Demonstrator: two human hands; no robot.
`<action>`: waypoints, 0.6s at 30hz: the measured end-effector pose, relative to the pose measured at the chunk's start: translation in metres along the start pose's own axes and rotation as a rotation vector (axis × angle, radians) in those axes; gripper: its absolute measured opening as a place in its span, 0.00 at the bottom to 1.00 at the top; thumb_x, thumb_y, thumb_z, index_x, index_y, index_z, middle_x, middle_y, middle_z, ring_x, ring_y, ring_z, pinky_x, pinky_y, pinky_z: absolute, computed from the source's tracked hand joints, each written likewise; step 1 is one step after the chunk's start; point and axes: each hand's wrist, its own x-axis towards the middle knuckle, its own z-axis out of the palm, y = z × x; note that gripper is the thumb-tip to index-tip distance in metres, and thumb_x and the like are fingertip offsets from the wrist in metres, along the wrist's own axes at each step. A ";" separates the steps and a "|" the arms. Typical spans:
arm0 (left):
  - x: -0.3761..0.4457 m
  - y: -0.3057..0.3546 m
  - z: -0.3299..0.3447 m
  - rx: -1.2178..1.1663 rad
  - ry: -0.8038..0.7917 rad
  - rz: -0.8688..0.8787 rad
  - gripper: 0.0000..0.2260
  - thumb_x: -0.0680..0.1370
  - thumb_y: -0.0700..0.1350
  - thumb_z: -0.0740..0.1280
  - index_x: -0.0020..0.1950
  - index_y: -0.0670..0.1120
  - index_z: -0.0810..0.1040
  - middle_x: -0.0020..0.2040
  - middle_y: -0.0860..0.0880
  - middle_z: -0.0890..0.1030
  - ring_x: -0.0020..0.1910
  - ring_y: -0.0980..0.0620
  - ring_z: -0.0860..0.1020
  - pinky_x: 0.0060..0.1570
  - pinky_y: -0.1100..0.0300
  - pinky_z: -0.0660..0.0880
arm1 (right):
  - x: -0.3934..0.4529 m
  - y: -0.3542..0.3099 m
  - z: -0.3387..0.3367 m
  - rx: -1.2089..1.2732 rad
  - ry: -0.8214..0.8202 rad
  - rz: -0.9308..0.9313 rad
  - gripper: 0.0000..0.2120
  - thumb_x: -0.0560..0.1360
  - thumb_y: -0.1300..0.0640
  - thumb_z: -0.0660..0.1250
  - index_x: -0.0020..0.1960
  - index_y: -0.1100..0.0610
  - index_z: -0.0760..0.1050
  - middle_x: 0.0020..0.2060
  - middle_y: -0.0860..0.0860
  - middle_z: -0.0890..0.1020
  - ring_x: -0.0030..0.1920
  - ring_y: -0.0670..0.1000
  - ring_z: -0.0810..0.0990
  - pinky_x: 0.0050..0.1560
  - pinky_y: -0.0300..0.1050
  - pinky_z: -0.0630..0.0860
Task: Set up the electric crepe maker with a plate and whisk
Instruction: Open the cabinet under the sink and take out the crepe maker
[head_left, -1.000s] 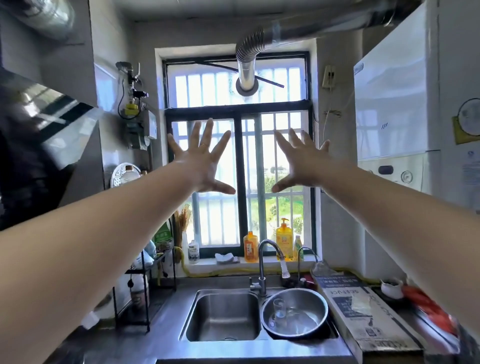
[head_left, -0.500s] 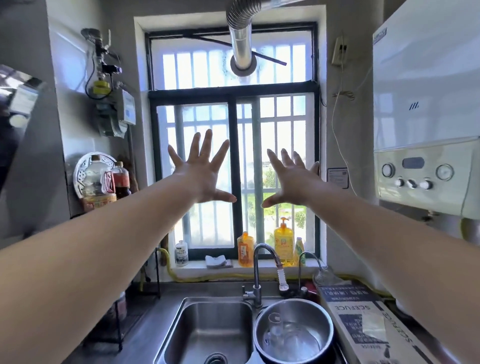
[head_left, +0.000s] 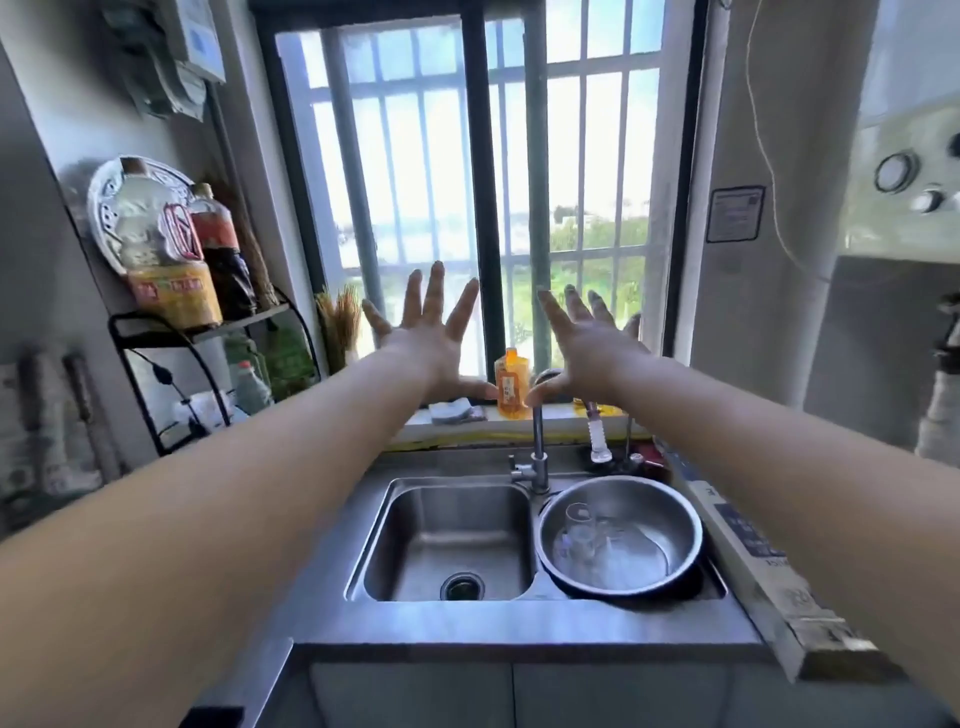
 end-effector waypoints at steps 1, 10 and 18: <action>0.001 -0.002 0.012 0.000 -0.012 0.004 0.56 0.67 0.75 0.61 0.73 0.56 0.22 0.72 0.47 0.19 0.73 0.42 0.23 0.65 0.24 0.36 | 0.001 -0.002 0.011 0.001 -0.014 0.003 0.61 0.65 0.33 0.70 0.75 0.46 0.26 0.78 0.55 0.35 0.77 0.61 0.33 0.71 0.73 0.39; -0.005 -0.005 0.140 -0.016 -0.174 0.025 0.56 0.67 0.76 0.60 0.75 0.55 0.24 0.74 0.44 0.22 0.74 0.39 0.25 0.65 0.23 0.38 | -0.001 -0.009 0.141 0.050 -0.126 0.031 0.61 0.63 0.32 0.70 0.77 0.47 0.30 0.78 0.55 0.38 0.78 0.60 0.37 0.72 0.73 0.42; -0.044 0.013 0.299 -0.108 -0.345 0.053 0.55 0.68 0.74 0.61 0.76 0.53 0.26 0.76 0.44 0.26 0.76 0.44 0.29 0.69 0.28 0.39 | -0.040 -0.005 0.289 0.047 -0.329 0.087 0.59 0.64 0.33 0.71 0.78 0.47 0.34 0.79 0.53 0.41 0.79 0.57 0.41 0.74 0.68 0.45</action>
